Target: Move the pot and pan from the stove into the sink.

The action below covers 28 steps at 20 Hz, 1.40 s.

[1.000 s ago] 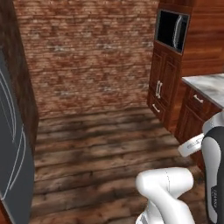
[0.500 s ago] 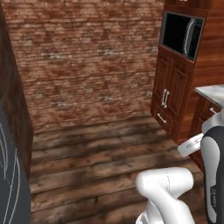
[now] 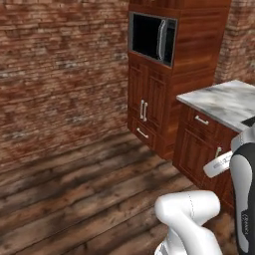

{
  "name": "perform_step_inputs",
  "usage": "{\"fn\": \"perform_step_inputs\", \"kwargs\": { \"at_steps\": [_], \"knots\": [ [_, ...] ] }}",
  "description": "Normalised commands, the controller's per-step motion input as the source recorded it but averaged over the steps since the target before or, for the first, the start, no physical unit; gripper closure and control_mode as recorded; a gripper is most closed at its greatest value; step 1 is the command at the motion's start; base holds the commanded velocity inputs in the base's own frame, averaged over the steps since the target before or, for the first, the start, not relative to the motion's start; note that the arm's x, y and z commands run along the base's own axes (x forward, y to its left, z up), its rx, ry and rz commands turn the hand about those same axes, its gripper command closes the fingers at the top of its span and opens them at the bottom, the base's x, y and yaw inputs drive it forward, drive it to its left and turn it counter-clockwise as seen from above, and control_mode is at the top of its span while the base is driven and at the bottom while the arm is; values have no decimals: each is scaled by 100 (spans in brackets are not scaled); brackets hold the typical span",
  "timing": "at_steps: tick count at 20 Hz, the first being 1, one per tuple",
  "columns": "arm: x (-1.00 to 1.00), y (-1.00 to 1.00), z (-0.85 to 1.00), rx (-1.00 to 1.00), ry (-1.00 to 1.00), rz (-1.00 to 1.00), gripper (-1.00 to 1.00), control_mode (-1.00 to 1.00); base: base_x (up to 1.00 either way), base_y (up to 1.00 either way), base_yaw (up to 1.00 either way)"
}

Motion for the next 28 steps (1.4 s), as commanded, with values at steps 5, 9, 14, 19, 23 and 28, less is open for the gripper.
{"fn": "perform_step_inputs", "kwargs": {
  "at_steps": [5, 9, 14, 19, 23, 28],
  "knots": [
    [0, 0, 0, 0, 0, 0, -100, 100, 2, -2, -50],
    [0, 0, 0, 0, 0, 0, -100, 100, 1, -1, -50],
    [0, 0, 0, 0, 0, 0, -100, 100, 13, -1, -47],
    [0, 0, 0, 0, 0, 0, -100, 100, 9, -7, -46],
    [0, 0, 0, 0, 0, 0, -100, 100, 9, -10, -42],
    [0, 0, 0, 0, 0, 0, -100, 100, 6, -12, -43]
  ]
}}
